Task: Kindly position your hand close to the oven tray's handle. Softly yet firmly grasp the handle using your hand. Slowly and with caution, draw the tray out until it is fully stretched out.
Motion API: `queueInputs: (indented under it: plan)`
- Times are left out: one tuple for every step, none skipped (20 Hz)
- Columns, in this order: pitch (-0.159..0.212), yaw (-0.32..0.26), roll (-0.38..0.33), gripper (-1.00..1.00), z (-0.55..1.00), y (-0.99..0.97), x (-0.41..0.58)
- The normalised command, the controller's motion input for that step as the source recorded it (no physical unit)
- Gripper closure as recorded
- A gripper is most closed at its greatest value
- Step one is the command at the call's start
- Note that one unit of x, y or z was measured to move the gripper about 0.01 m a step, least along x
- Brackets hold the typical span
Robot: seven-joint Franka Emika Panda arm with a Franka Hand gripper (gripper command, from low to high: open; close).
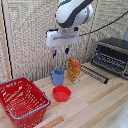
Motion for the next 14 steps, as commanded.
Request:
queueInputs:
  plan:
    - [0.017,0.131,-0.013,-1.00,-0.04,0.15,0.000]
    - [-0.056,0.154,-0.296,-1.00,0.06,-0.32,-0.160]
    - [-0.056,0.154,-0.296,-1.00,0.06,-0.32,-0.160]
    - [-0.059,0.160,-0.296,-1.00,0.04,-0.31,-0.160]
    - [-0.062,0.163,-0.297,-1.00,0.04,-0.30,-0.157]
    - [-0.079,0.180,-0.291,-1.00,0.04,-0.27,-0.149]
    - [-0.090,0.185,-0.286,-1.00,0.04,-0.26,-0.149]
    - [-0.086,0.187,-0.289,-1.00,0.04,-0.25,-0.149]
    - [-0.086,0.187,-0.289,-1.00,0.04,-0.25,-0.146]
    - [-0.084,0.190,-0.294,-1.00,0.04,-0.23,-0.140]
    - [-0.080,0.189,-0.297,-1.00,0.04,-0.22,-0.134]
    - [-0.076,0.185,-0.299,-1.00,0.04,-0.22,-0.134]
    - [-0.062,0.179,-0.306,-1.00,0.02,-0.24,-0.149]
    - [-0.052,0.176,-0.312,-1.00,0.01,-0.25,-0.157]
